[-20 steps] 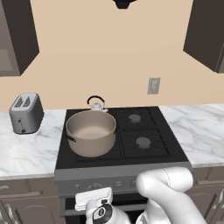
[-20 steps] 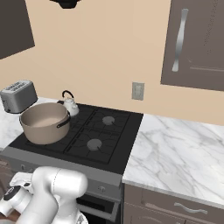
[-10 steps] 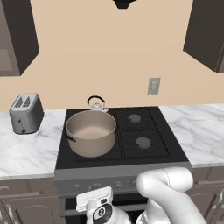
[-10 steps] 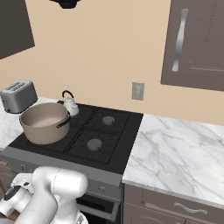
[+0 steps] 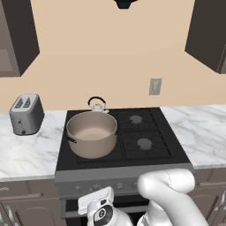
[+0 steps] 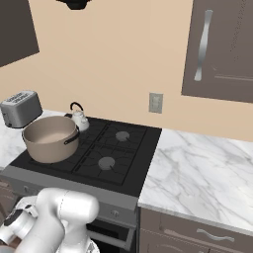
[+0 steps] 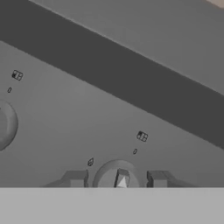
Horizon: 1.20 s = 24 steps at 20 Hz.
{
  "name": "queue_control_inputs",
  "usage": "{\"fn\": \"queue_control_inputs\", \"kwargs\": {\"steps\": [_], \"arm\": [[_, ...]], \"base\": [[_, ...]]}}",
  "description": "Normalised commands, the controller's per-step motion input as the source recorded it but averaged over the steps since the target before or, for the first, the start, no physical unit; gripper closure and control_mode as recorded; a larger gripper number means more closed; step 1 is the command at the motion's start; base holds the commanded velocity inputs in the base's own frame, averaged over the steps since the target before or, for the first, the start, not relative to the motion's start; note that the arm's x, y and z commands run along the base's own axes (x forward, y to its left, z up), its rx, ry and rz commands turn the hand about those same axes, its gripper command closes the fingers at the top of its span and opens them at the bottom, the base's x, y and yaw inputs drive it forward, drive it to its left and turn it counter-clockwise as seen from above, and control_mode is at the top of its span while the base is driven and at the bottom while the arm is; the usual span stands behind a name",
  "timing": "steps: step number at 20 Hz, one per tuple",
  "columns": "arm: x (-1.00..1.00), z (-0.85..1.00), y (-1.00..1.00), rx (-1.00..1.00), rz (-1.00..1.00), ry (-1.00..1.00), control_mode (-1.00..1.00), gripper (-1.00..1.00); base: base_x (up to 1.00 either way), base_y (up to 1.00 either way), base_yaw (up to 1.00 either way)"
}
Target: Pick the kettle from the cabinet and place it on a stove burner. Then pick the pot from the counter and place it on another stove burner. Finally, turn both burners on.
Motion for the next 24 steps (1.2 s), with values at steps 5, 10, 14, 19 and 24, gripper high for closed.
{"fn": "queue_control_inputs", "kwargs": {"steps": [5,10,14,19,24], "arm": [[0.0,0.0,0.0,-0.22,-0.03,0.02,-1.0,1.0],[0.0,0.0,0.0,-0.23,-0.04,0.02,-1.0,1.0],[0.0,0.0,0.0,-0.22,-0.04,0.03,-1.0,1.0],[0.0,0.0,0.0,-0.22,-0.03,0.03,-1.0,1.0],[0.0,0.0,0.0,-0.21,-0.03,0.02,-1.0,1.0]], "base": [[0.0,0.0,0.0],[0.0,0.0,0.0],[0.0,0.0,0.0],[0.0,0.0,0.0],[0.0,0.0,0.0]]}}
